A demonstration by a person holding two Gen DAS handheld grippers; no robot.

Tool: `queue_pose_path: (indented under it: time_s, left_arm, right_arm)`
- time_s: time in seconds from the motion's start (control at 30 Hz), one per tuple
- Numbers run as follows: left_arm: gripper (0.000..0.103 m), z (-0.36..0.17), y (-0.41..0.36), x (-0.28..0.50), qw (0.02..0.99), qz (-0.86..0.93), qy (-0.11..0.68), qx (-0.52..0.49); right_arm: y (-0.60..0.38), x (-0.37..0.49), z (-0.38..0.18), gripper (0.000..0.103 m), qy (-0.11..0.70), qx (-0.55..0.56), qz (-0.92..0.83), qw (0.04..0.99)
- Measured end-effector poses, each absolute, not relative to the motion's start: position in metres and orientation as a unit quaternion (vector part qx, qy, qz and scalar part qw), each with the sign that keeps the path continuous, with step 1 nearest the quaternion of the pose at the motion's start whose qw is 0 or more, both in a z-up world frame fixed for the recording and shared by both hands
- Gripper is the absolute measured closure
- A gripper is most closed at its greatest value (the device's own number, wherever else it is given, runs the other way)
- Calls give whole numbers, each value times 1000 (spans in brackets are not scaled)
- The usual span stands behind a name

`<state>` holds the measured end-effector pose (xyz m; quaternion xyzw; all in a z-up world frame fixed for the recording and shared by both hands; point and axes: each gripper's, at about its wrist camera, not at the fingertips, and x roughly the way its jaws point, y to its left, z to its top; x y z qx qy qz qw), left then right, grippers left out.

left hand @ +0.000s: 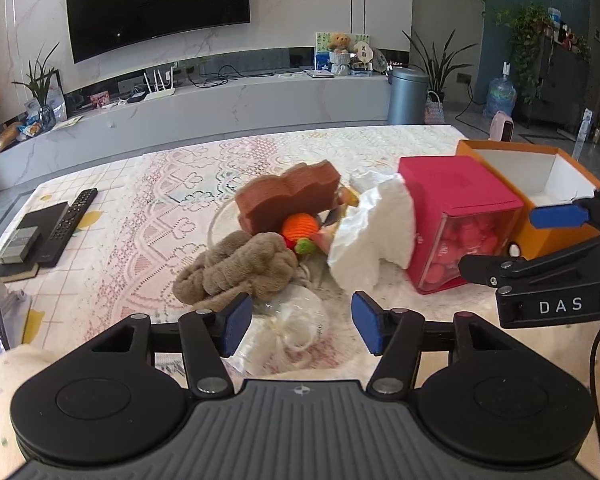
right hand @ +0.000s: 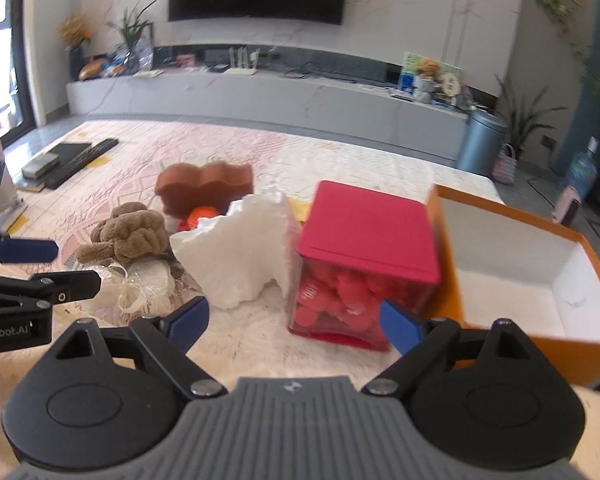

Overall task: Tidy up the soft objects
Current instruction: 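Grasp the brown plush toy with the left tool while the right tool grasps the sponge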

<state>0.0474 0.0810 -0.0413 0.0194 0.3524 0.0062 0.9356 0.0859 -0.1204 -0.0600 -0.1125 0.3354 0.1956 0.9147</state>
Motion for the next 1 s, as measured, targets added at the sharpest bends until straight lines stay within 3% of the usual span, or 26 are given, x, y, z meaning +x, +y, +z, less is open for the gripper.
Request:
queue_pose_path:
  time_s: [0.33, 0.73, 0.87, 1.0]
  left_arm:
    - [17, -49, 119, 98, 929, -14, 366, 46]
    - [13, -86, 109, 148, 897, -57, 419, 127]
    - [13, -90, 108, 155, 895, -53, 419, 139]
    - [33, -96, 111, 160, 893, -45, 428, 132]
  right_arm:
    - [-73, 140, -65, 11, 329, -174, 246, 895]
    - [-57, 180, -73, 11, 347, -180, 247, 886]
    - [-51, 183, -77, 11, 350, -186, 253, 883]
    - [-45, 187, -77, 11, 347, -194, 259, 880]
